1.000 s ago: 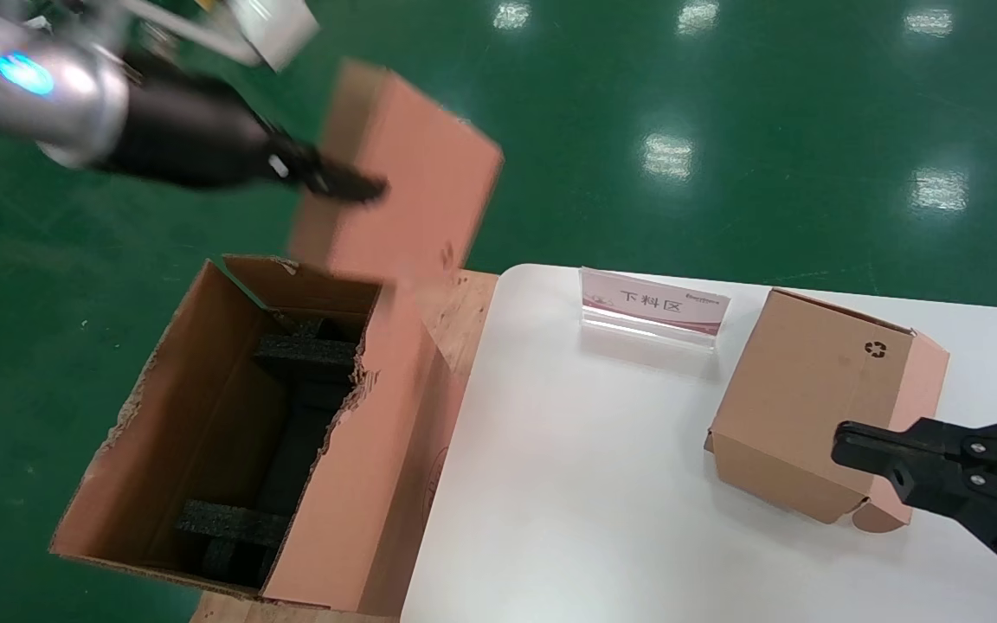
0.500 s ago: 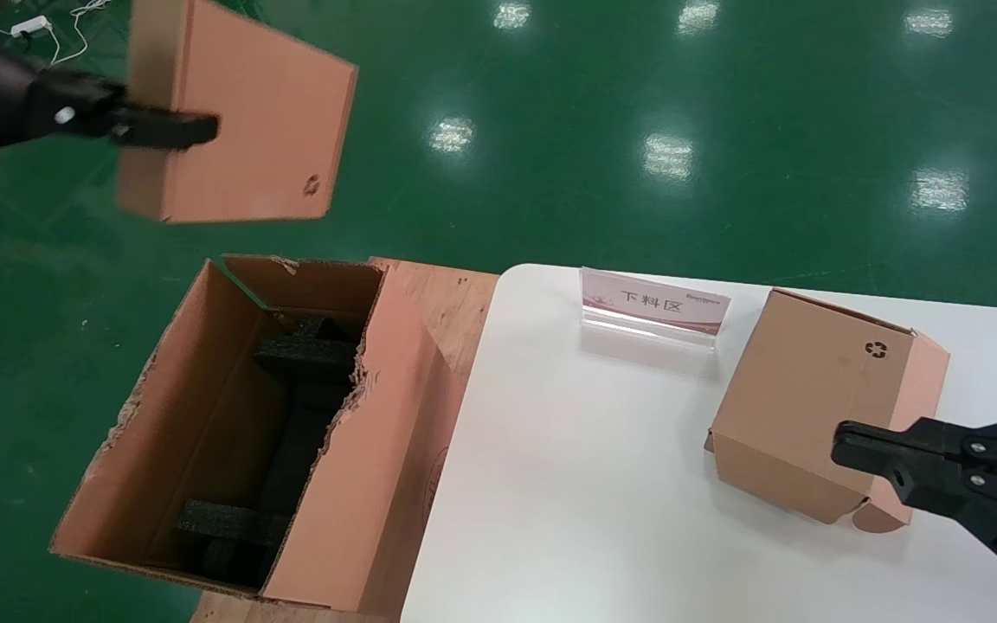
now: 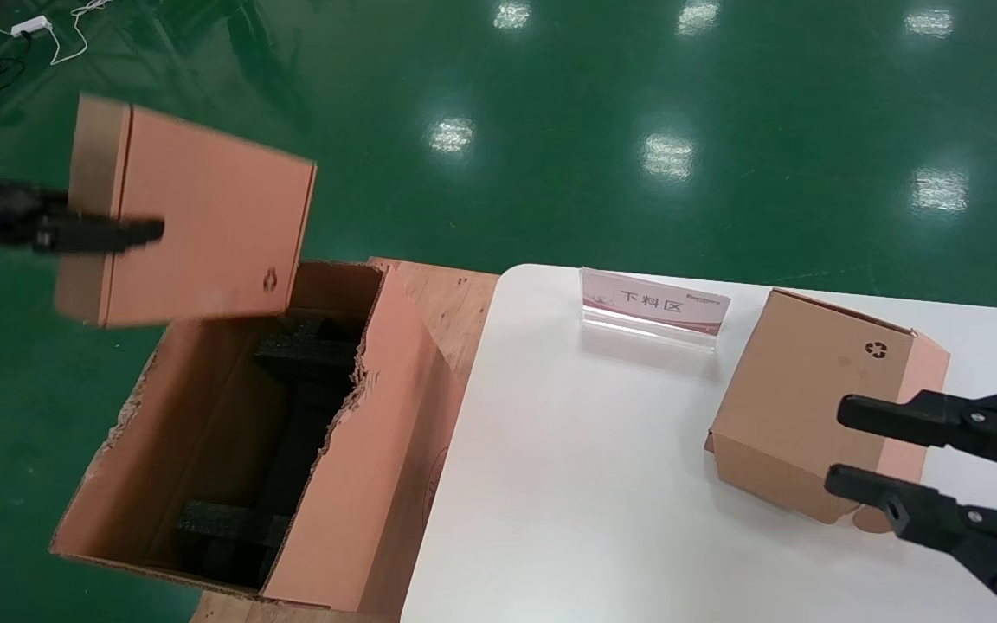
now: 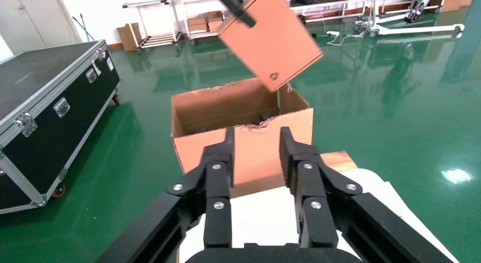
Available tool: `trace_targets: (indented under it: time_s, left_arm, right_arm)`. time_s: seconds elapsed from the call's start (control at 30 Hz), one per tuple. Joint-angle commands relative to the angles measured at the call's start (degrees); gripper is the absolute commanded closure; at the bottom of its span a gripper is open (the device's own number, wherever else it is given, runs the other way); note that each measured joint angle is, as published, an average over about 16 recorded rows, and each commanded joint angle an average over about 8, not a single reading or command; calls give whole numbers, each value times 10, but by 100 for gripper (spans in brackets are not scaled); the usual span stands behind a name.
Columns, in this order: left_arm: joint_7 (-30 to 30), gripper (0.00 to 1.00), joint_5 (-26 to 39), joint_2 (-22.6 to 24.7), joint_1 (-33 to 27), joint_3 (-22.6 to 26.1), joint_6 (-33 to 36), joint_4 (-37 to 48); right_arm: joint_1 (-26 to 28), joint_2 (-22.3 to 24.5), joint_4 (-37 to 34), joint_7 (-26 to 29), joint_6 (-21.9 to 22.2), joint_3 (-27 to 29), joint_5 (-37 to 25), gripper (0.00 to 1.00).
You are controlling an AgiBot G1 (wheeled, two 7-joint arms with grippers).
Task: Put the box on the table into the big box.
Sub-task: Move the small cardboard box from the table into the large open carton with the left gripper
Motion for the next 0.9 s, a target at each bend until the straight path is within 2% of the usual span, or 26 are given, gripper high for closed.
trace_targets:
  time_s: [0.03,0.33,0.9]
  left_arm:
    - [-2,100,-9,-12,7,10,2,0]
    - [-24,100,-16,-31,53,32,10,0]
    - [-68,100,-8,3,69,59,27,0]
  right_arm:
    - [0,0,0,0,0,0,0,0]
    - [0,0,0,0,0,0,0,0]
    - [0,0,0,0,0,0,0,0]
